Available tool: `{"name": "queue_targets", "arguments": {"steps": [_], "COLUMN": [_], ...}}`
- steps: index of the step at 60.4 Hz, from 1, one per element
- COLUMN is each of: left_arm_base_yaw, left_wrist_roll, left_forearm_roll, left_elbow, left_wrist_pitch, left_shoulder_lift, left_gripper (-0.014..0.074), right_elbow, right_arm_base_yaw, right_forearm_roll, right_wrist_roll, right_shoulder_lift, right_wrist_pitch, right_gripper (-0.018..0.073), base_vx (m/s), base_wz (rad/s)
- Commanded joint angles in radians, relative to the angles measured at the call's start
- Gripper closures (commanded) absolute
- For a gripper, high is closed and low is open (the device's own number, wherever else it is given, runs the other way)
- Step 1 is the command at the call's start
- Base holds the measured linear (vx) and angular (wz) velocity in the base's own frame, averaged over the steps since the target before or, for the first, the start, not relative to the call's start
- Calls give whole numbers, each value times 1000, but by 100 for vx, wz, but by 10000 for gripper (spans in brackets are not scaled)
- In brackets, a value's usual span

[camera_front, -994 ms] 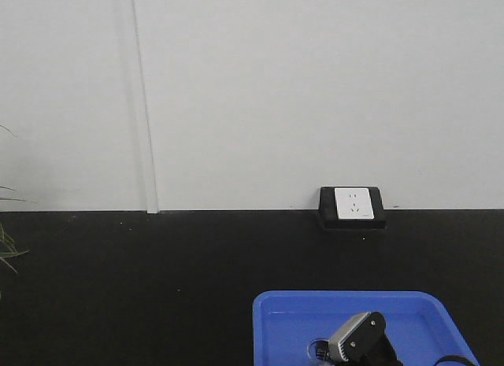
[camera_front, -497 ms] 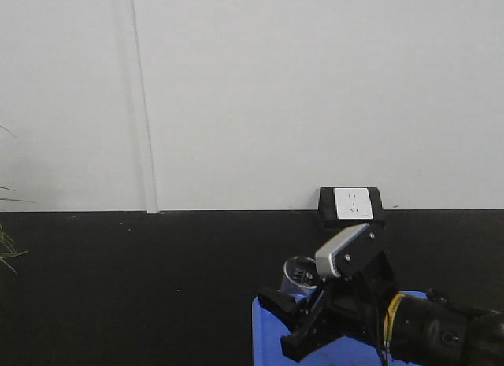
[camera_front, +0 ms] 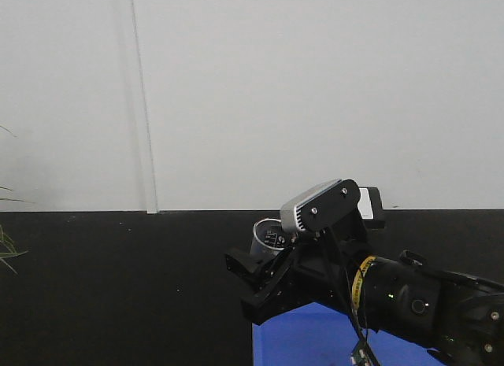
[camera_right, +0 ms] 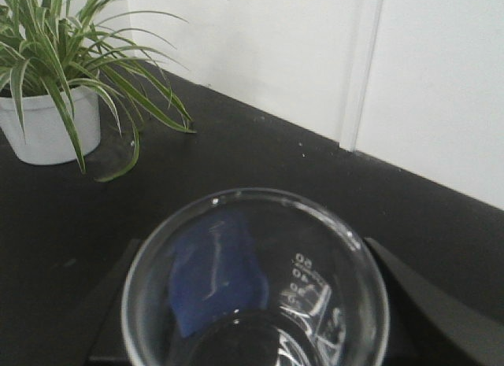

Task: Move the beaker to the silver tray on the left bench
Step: 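Lift the beaker out of the blue tray with the right gripper, then hold the beaker in the right gripper while the base turns away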

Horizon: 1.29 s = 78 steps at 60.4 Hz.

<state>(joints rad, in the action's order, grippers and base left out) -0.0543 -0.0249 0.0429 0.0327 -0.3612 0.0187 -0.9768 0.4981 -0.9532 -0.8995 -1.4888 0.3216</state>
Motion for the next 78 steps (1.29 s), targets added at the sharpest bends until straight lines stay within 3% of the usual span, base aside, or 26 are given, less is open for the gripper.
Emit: {"name": "queue_targets", "arguments": {"steps": [1, 78], "left_arm_base_yaw": [0, 0], "left_wrist_roll": [0, 0], "left_forearm_roll": [8, 8], "left_elbow": [20, 20], "left_wrist_pitch": [79, 79], "left_shoulder_lift": [7, 7], "left_gripper": [595, 595], "right_elbow": [-16, -10], "right_arm_base_yaw": [-2, -2], "right_forearm_roll": [18, 18], "right_wrist_roll": [-3, -2], "right_shoulder_lift": [39, 39], "right_wrist_pitch": [25, 26], "right_gripper": [573, 573], "base_vx": [0, -7], "base_wz": [0, 2]}}
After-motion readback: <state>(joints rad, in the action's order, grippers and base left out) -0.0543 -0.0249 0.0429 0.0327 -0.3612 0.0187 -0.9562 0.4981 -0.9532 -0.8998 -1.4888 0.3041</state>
